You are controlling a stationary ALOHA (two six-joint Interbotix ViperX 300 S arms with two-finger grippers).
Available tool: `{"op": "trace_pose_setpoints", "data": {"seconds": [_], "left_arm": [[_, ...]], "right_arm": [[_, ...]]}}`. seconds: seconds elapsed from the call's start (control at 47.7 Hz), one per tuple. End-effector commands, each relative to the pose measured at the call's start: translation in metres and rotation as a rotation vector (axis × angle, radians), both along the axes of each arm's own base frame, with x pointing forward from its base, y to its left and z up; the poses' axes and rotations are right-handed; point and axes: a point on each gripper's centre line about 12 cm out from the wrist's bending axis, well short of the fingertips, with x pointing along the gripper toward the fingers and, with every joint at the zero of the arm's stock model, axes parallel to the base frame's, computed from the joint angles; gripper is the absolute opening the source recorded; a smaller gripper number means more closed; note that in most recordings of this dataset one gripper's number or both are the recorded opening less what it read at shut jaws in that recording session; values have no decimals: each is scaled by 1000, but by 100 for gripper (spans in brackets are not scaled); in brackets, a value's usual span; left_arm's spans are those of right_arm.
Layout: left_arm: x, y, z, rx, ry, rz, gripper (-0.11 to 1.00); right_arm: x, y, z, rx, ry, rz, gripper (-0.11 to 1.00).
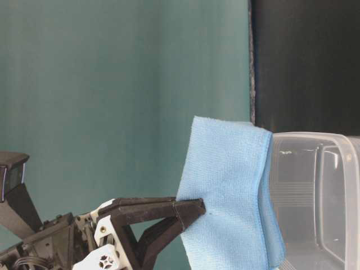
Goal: Place the blue towel into the container with the left arm.
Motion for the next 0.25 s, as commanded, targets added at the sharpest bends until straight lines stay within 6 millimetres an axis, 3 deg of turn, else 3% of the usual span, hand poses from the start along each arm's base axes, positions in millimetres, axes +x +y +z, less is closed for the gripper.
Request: {"op": "trace_pose_setpoints", "data": {"seconds": [0.0,0.147,0.231], "left_arm": [[0,3,3,0,-14,10,21],[-2,3,2,2,-8,10,66],[-3,3,6,4,-23,9,85]], "right_arm": [[2,0,3,4,-9,2,76],[2,0,3,6,-9,1,76],[1,0,3,4,-14,1,76]]}}
